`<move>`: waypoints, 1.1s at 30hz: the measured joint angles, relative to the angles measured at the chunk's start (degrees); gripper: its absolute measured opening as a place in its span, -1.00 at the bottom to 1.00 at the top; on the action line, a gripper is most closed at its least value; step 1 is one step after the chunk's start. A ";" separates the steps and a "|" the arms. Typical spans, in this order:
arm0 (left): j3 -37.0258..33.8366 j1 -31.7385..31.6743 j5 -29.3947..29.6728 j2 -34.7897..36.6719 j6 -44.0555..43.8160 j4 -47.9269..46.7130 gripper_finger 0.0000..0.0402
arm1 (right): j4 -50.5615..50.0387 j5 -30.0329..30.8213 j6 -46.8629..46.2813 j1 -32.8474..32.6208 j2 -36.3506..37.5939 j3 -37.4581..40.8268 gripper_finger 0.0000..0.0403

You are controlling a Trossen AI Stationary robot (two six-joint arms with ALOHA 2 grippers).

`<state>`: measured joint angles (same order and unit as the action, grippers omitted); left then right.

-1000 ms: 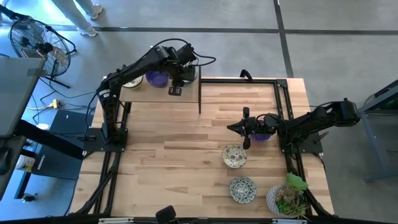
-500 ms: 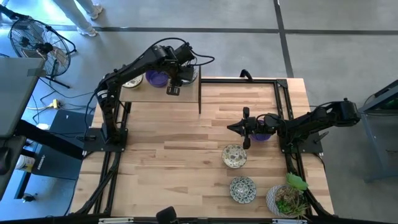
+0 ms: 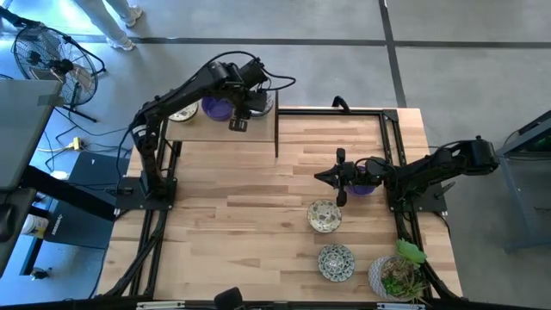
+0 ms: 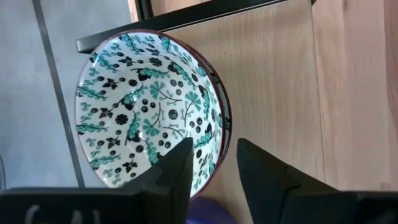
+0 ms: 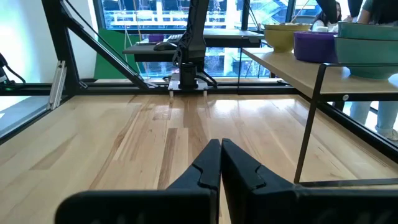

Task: Pick & Place Mini bowls
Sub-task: Stack the top blue and white patterned bowl on the blue and white patterned bowl on the shelf

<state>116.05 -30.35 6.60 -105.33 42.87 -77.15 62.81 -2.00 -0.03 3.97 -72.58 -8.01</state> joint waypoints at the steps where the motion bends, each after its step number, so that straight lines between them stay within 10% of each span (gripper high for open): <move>1: 0.00 0.03 -0.01 0.20 0.14 -0.03 -0.38 | -0.02 0.00 0.00 0.00 0.00 0.00 -1.00; 11: 0.00 1.07 0.22 0.32 -0.73 -0.12 -0.10 | -0.02 -0.09 0.02 0.00 0.00 0.00 -0.99; 25: 0.00 1.88 0.38 0.67 1.51 1.02 -0.93 | -0.46 -0.13 0.03 0.00 0.02 0.00 -1.00; 33: -0.11 1.88 0.43 0.67 1.50 2.23 -0.98 | -0.46 -0.19 0.02 0.00 0.02 0.00 -0.99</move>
<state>115.94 -28.47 7.03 -104.66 44.37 -74.92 62.35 -2.19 -0.01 3.97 -72.55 -8.01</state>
